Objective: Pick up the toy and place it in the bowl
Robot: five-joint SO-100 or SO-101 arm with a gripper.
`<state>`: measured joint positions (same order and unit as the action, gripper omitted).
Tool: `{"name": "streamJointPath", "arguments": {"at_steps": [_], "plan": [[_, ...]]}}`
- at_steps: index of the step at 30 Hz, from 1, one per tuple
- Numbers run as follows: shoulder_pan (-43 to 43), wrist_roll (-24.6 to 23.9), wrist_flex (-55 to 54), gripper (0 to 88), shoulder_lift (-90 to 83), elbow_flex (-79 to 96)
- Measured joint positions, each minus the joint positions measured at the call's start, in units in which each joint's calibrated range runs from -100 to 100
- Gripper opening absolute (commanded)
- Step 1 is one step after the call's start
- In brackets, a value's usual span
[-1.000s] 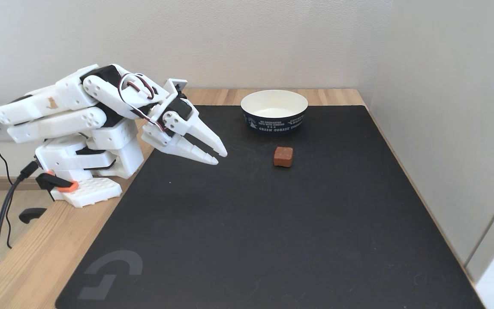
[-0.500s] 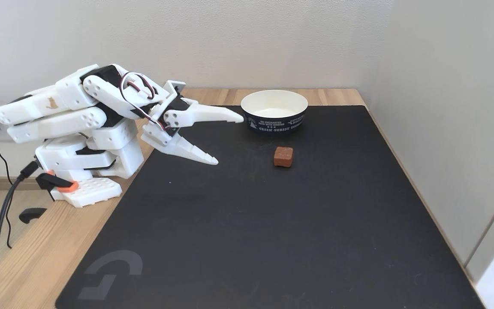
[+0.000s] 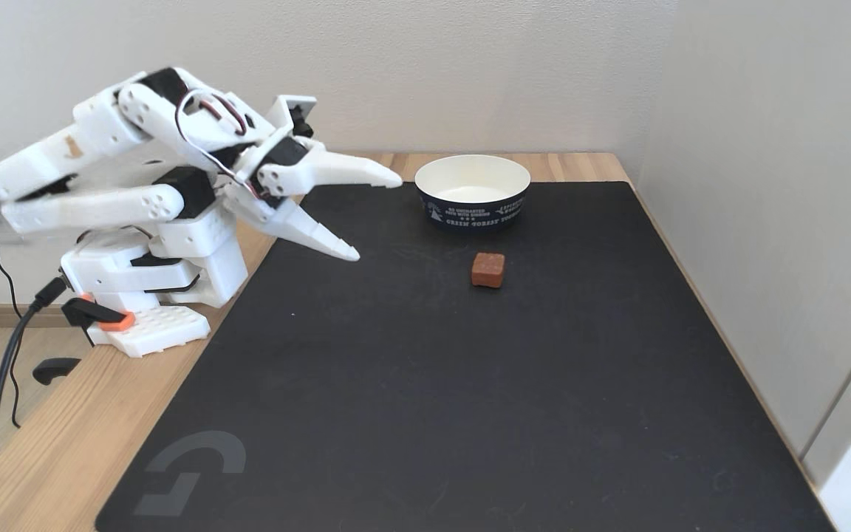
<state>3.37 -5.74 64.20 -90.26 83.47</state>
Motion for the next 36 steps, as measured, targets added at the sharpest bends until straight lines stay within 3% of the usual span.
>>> {"name": "streamJointPath", "arguments": {"at_steps": [6, 7, 16, 26, 36], "plan": [[-4.4, -3.0, 2.0, 44.6, 29.3, -25.4], [-5.7, -3.3, 3.5, 44.6, 40.5, -35.2], [-13.0, -3.6, 14.4, 44.4, 90.7, -79.5], [-14.3, -8.6, 16.5, 44.3, 114.2, -92.6], [-17.4, -9.4, 8.1, 44.2, 118.2, -93.3]]}}
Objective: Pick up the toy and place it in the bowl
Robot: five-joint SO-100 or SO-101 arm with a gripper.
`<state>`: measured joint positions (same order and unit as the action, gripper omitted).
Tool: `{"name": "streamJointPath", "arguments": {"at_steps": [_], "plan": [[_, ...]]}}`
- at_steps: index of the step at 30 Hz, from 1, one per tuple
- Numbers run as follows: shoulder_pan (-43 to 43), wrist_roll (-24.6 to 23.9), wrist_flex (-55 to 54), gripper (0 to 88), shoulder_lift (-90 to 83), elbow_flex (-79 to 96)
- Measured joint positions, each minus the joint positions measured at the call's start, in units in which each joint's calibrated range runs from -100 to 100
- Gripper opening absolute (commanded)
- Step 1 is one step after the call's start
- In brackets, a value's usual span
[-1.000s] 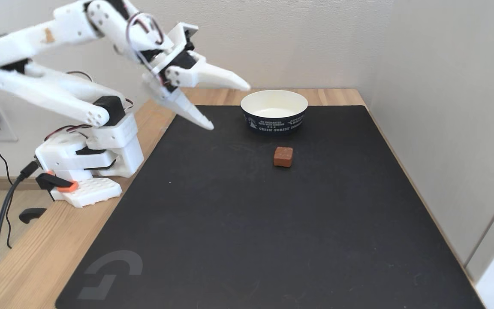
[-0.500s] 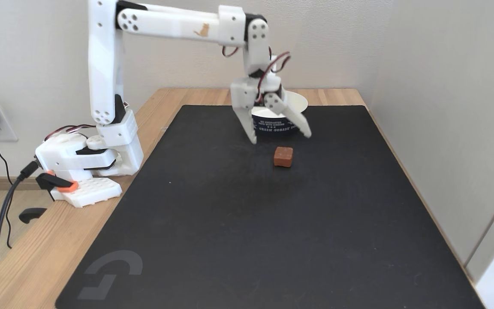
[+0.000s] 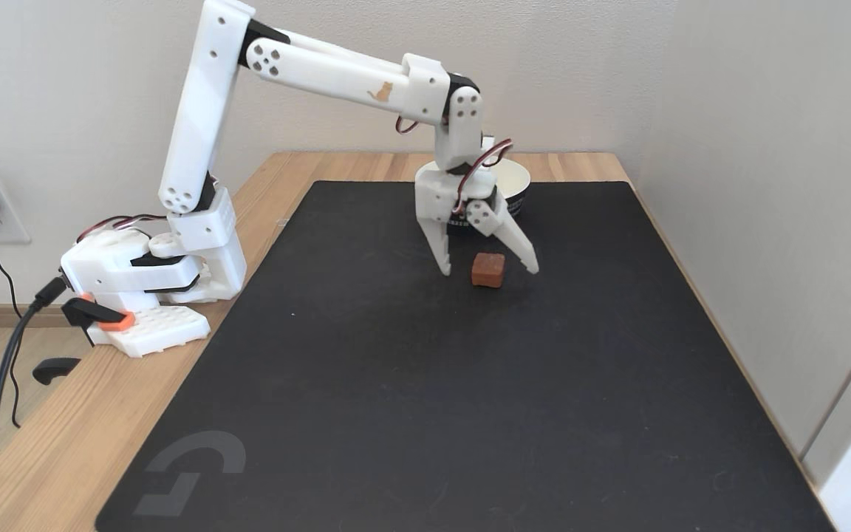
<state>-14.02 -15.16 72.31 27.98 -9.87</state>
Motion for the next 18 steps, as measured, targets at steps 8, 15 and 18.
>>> {"name": "streamJointPath", "arguments": {"at_steps": [8, 15, 18], "plan": [[-0.7, 0.0, -1.0, 41.1, 0.7, -0.1], [-0.4, 0.0, -1.4, 4.7, 0.7, -0.1], [0.7, 0.0, -2.8, 2.3, 0.7, -1.3]]}}
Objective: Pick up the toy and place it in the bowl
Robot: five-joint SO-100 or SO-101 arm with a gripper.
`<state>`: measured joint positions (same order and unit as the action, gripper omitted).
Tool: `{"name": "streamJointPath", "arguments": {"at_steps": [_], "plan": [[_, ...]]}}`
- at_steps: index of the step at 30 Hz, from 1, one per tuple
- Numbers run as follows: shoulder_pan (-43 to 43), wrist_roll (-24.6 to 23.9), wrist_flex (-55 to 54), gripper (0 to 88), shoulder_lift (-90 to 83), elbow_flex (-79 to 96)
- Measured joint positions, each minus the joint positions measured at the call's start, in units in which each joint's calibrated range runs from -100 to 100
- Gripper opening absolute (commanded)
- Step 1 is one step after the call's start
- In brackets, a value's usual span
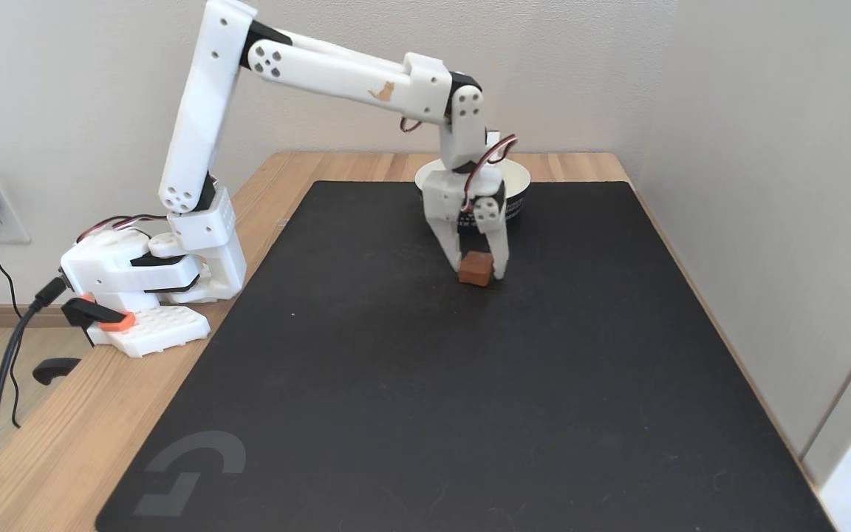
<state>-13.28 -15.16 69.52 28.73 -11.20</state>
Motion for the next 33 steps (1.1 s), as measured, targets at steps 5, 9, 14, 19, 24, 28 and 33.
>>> {"name": "streamJointPath", "arguments": {"at_steps": [5, 9, 14, 19, 24, 28, 33], "plan": [[0.7, 0.0, -0.2, 2.0, 0.0, 0.2], [0.7, 0.0, -0.2, 2.0, 0.0, -0.4], [-3.6, 0.0, -3.7, 2.0, 0.5, -10.5], [-13.5, 0.0, -11.7, 2.0, -1.8, -16.2], [-22.0, -2.5, -16.1, 2.0, -2.2, -13.6], [-23.8, -9.3, -16.5, 4.8, -2.5, -6.1], [-24.5, -10.6, -16.5, 29.1, -2.9, -5.2]]}}
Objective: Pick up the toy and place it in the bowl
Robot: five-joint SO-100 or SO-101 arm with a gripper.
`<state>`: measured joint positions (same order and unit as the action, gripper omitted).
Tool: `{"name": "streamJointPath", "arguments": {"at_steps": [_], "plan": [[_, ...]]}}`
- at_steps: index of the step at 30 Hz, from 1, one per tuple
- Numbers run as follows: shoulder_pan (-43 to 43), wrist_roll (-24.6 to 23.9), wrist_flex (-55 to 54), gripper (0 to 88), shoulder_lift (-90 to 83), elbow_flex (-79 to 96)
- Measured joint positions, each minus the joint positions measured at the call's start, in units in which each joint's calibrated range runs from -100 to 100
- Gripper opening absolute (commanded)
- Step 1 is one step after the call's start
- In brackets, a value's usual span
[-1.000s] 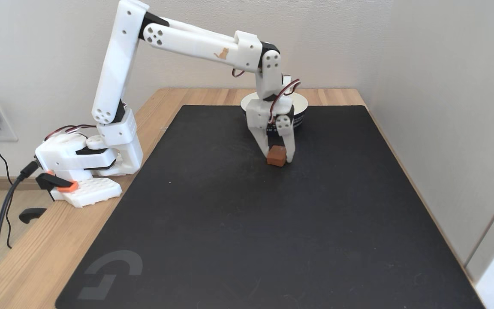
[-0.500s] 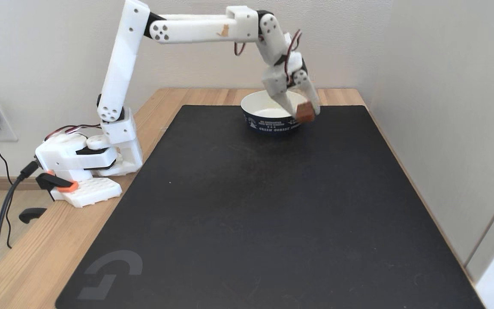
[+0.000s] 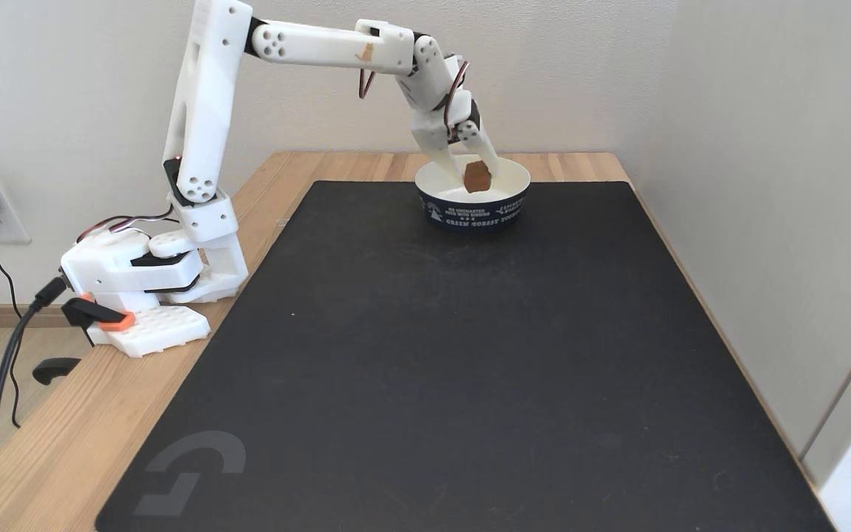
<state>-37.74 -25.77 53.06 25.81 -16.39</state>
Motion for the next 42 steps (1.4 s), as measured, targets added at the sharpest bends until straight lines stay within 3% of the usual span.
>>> {"name": "streamJointPath", "arguments": {"at_steps": [9, 16, 19, 22, 23, 29, 33, 38, 42], "plan": [[0.5, 0.0, 0.0, 7.5, -0.1, -1.0], [7.3, 0.7, 0.0, 4.3, -12.2, -0.3], [12.2, 7.7, 0.0, 4.1, -25.6, 12.2], [15.7, 10.9, -0.9, 3.9, -35.6, 20.5], [20.2, 11.7, -2.4, 3.6, -44.1, 30.9], [33.4, 12.1, -11.5, 2.2, -68.5, 67.8], [37.7, 16.3, -15.4, 2.2, -87.5, 88.7], [43.0, 20.3, -13.3, 2.2, -106.9, 102.7], [43.4, 20.6, -6.3, 2.2, -115.7, 108.5]]}}
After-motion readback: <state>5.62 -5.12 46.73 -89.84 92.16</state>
